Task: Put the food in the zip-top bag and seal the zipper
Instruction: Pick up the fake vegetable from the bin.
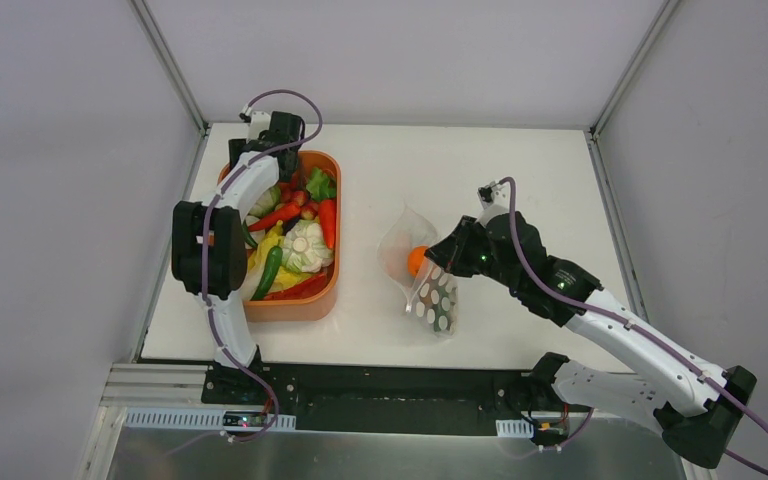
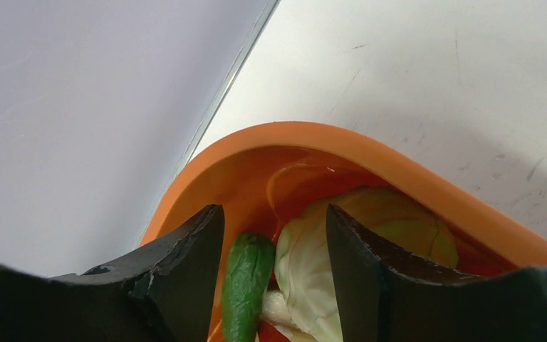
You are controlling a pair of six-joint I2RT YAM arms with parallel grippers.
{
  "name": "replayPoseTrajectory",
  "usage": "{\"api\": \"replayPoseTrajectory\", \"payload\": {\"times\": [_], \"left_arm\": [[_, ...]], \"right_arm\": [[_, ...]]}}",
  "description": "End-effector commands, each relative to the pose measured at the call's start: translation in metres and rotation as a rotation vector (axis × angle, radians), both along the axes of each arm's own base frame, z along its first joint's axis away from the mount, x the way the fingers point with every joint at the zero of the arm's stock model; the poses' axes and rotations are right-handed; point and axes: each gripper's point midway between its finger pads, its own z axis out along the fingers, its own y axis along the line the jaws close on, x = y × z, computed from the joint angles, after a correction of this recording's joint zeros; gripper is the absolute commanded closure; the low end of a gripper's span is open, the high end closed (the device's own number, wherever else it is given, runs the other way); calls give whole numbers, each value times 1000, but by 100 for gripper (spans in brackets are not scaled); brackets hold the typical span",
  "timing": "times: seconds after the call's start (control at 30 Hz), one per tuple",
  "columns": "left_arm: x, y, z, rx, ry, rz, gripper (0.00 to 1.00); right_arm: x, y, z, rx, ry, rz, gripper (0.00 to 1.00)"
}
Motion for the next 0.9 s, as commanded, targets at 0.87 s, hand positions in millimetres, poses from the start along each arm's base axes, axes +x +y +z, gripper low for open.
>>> {"api": "replayPoseTrajectory", "payload": {"times": [0.87], "left_arm": [[-19,-71,-29,-467,51,-254,24]], "right_arm": [[0,2,11,30,-37,11,96]]}}
